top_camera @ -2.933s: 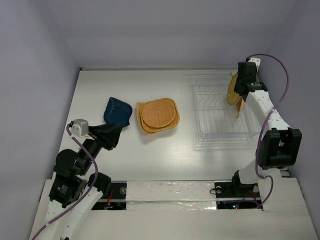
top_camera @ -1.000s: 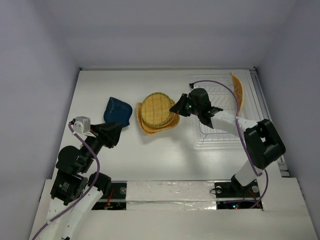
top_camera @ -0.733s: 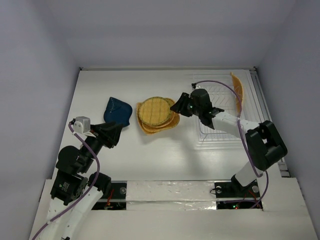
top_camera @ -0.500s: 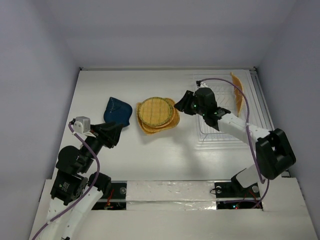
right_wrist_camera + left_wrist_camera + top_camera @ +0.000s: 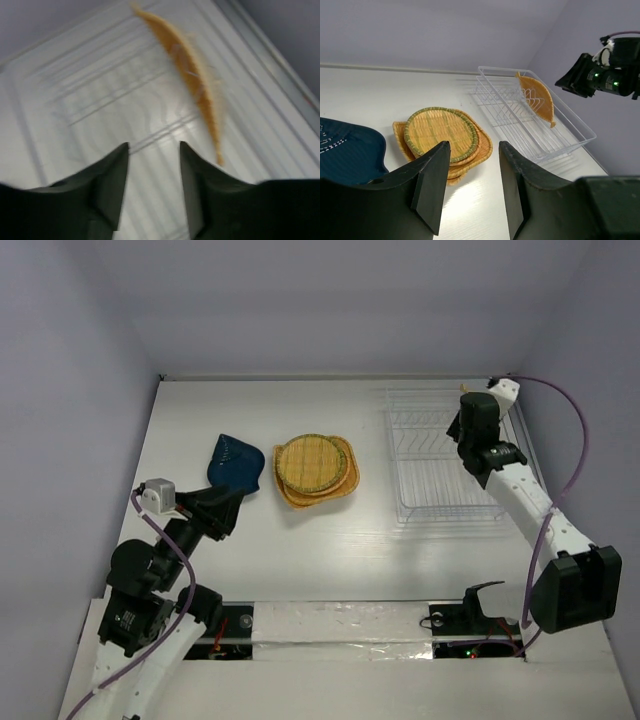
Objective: Unload the plates from the dish rack
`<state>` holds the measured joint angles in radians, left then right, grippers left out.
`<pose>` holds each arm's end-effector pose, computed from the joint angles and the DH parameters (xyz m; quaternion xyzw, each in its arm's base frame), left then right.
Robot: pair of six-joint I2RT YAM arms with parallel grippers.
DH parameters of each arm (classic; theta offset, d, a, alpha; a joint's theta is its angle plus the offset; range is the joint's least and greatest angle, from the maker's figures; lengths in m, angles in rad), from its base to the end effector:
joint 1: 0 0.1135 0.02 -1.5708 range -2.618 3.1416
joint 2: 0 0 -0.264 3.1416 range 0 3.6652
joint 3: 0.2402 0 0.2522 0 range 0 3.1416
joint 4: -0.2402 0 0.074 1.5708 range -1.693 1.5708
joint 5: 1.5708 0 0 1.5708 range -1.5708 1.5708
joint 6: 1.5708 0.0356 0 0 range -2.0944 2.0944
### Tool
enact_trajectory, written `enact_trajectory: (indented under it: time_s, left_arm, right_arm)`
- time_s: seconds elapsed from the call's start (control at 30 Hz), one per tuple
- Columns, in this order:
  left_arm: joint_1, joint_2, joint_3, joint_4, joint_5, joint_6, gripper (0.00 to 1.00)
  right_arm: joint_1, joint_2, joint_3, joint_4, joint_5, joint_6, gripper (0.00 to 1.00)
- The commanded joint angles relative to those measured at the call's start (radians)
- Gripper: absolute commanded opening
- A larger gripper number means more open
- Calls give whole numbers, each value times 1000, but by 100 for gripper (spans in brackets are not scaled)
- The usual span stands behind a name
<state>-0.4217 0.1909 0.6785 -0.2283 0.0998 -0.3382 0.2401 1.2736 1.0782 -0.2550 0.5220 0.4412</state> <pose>0.0486 -0.0257 0.3594 0.0649 0.6068 -0.3218 0.7239 0.2850 0.0515 0.3316 0.2186 0.8006 -0.0345 0.5569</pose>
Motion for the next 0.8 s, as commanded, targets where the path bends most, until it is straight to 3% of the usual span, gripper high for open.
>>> enact_trajectory:
  time_s: [0.0,0.07,0.23,0.53,0.77]
  left_arm:
    - [-15,-27,-10,53,5,4,41]
    - [-26,-33,-10,52,3,7,41]
    - [-35,-47,-8,49,-9,5,42]
    - [-72,-65,-7,44,-20,7,43]
    - [-94,-65,-4,44,-26,8,43]
  right_arm:
    - [-45,55,69,-137,197,-120,55]
    - [-57,133,130,-173,255,-133,66]
    - [-150,245,215,-204,201,-197,67]
    - [-159,507,388,-263,305,-239,62]
    - [-159,592,414,-248,366,-252,52]
